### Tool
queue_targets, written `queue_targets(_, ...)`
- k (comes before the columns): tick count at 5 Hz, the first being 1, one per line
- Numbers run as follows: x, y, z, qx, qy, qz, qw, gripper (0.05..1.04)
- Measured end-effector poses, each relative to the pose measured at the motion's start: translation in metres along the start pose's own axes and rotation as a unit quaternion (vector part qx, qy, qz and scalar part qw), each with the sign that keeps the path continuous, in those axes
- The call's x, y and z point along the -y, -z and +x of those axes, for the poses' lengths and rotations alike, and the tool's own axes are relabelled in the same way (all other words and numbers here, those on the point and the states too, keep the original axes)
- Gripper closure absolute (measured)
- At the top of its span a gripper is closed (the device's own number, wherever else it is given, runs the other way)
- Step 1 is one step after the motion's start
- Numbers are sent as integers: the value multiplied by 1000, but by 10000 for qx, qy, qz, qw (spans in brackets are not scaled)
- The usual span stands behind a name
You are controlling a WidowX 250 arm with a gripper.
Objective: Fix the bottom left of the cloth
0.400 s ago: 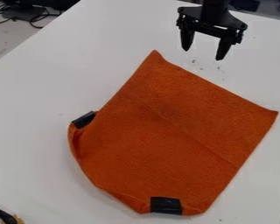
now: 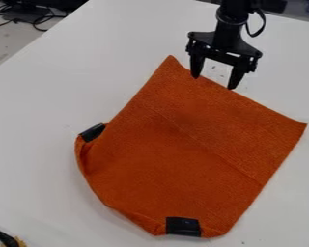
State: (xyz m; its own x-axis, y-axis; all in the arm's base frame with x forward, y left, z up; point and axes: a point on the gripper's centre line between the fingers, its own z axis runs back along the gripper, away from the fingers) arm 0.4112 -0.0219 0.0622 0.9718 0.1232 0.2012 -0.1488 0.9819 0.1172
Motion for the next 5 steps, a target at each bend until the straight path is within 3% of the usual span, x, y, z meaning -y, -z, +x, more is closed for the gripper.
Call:
queue_targets(1,-10,-19,-12,143,-186,74,9997,83)
queue_targets(2,-35,-43,-39,329,-688,271,9967,83)
queue_targets(3,-70,-43,-68,290,-1174,431,9917,83)
queue_targets(5,-124,-33,-97,-99,-1512,379,9877,83)
